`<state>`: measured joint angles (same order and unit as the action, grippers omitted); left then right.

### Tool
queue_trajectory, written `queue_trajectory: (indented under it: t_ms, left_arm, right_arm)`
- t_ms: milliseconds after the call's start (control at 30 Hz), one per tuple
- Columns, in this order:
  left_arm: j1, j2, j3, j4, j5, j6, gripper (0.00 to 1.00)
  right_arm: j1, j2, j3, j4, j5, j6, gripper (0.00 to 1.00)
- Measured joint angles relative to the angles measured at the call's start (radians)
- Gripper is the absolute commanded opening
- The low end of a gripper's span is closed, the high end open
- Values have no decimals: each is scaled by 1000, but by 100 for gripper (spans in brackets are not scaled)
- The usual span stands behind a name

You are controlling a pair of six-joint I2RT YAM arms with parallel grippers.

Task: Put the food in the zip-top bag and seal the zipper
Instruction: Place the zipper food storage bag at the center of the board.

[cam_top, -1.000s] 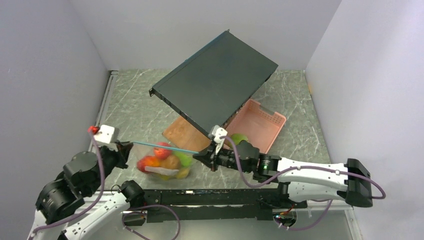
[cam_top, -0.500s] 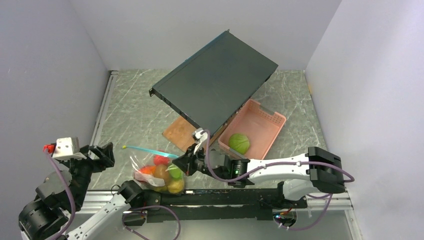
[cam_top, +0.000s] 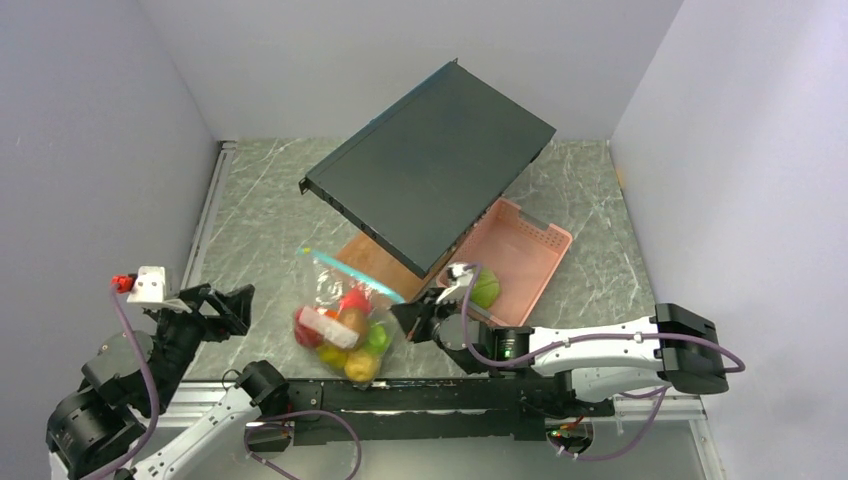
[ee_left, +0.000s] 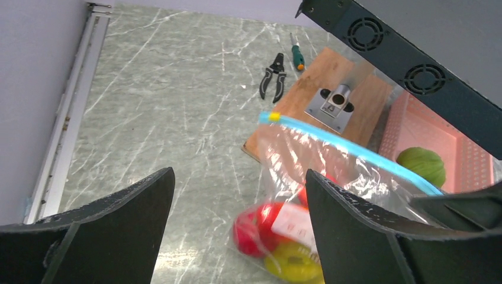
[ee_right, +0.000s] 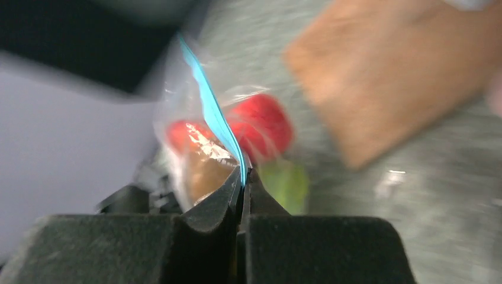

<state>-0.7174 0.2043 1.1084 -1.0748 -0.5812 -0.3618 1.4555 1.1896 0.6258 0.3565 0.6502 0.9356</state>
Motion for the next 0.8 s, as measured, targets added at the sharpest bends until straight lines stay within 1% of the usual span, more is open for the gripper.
queue_trajectory:
  t_ms: [67, 133, 233, 333, 367, 433, 467, 533, 567, 600, 700, 733, 800]
  left_arm:
    - [0, 14, -3, 14, 14, 0, 86]
    - [0, 25, -3, 19, 22, -1, 87]
    - [0, 31, -8, 24, 32, -1, 87]
    - [0, 31, -13, 24, 38, -3, 87]
    - [0, 31, -14, 24, 40, -4, 88]
    - [0, 31, -14, 25, 45, -10, 89]
    - [0, 31, -14, 26, 48, -16, 90]
    - [0, 32, -13, 28, 55, -23, 91]
    - [0, 34, -10, 28, 61, -26, 91]
    - [0, 38, -5, 28, 63, -28, 92]
    - [0, 44, 13, 31, 69, -37, 93]
    - [0, 44, 18, 31, 70, -43, 93]
    - [0, 44, 26, 37, 71, -49, 94]
  right_arm:
    - [-35, -13, -56, -70, 82, 60, 0]
    - [-37, -22, -102, -130, 134, 101, 0]
    - [-29, -48, -159, -171, 168, 135, 0]
    - [-27, -53, -169, -203, 189, 162, 0]
    - [-27, -53, -169, -210, 193, 170, 3]
    - [-27, -53, -169, -227, 204, 178, 17]
    - [-27, -53, -169, -242, 209, 179, 26]
    - [-27, -57, -169, -276, 216, 182, 49]
    - [-27, -64, -169, -299, 217, 180, 58]
    - [-27, -81, -169, -335, 220, 166, 65]
    - [-27, -163, -167, -431, 232, 127, 84]
    - [-27, -192, -163, -459, 235, 113, 87]
    - [-27, -261, -130, -563, 246, 82, 90]
